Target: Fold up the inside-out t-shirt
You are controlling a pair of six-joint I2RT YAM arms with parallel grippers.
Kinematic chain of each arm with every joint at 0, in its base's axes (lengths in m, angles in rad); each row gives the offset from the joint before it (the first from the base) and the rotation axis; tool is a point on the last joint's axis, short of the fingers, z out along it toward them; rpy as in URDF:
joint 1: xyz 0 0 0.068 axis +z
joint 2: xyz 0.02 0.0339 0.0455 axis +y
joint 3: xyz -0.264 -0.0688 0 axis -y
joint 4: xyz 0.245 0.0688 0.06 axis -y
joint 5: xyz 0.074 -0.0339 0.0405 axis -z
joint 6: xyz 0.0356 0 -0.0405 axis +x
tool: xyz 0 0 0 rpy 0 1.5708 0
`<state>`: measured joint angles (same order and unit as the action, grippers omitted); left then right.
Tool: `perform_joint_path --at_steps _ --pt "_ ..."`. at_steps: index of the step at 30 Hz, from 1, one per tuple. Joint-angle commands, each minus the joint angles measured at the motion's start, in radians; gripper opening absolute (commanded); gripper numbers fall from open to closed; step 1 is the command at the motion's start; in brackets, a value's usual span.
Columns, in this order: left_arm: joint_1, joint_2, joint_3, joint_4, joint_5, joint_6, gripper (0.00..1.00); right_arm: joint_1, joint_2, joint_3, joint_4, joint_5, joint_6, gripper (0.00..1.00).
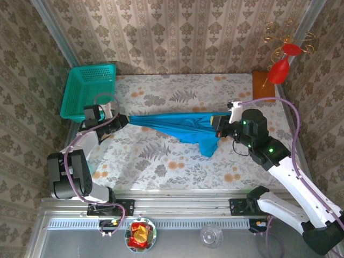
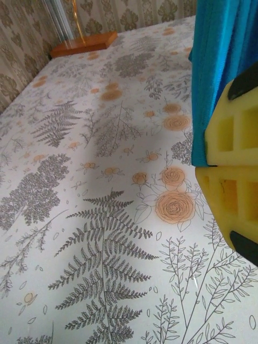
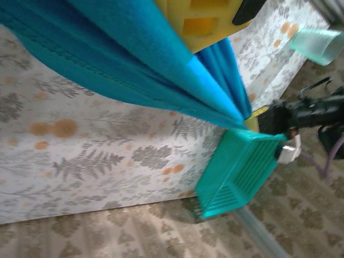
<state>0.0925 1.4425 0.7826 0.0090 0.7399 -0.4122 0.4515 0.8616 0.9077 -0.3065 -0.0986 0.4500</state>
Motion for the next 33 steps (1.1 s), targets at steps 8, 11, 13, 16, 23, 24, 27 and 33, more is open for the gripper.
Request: perform_joint_path --at_steps 8,11,13,16,23,24,27,33 --pt "-0.057 0.028 0.040 0.072 0.009 -0.001 0.00 -0.079 0.130 -0.020 0.208 -0.315 0.200 0.00" --pt "-0.147 0.016 0.070 0.096 0.064 0.002 0.17 -0.057 0.237 0.037 0.209 -0.406 0.234 0.00" --pt "-0.196 -0.002 0.093 0.103 0.091 0.011 0.36 -0.042 0.294 0.091 0.171 -0.431 0.230 0.00" --pt "-0.272 -0.034 0.149 0.059 0.125 0.070 0.53 -0.013 0.362 0.146 0.160 -0.491 0.185 0.00" --pt "-0.440 -0.029 0.298 -0.091 0.209 0.263 0.65 0.056 0.446 0.271 0.074 -0.615 0.055 0.00" --pt "-0.453 -0.022 0.307 -0.096 0.227 0.278 0.66 0.064 0.451 0.285 0.053 -0.624 0.035 0.00" --pt "-0.488 0.004 0.326 -0.123 0.263 0.325 0.68 0.089 0.456 0.312 0.020 -0.665 -0.009 0.00" --pt "-0.543 0.065 0.348 -0.145 0.459 0.371 0.68 0.107 0.452 0.328 -0.022 -0.649 -0.046 0.00"
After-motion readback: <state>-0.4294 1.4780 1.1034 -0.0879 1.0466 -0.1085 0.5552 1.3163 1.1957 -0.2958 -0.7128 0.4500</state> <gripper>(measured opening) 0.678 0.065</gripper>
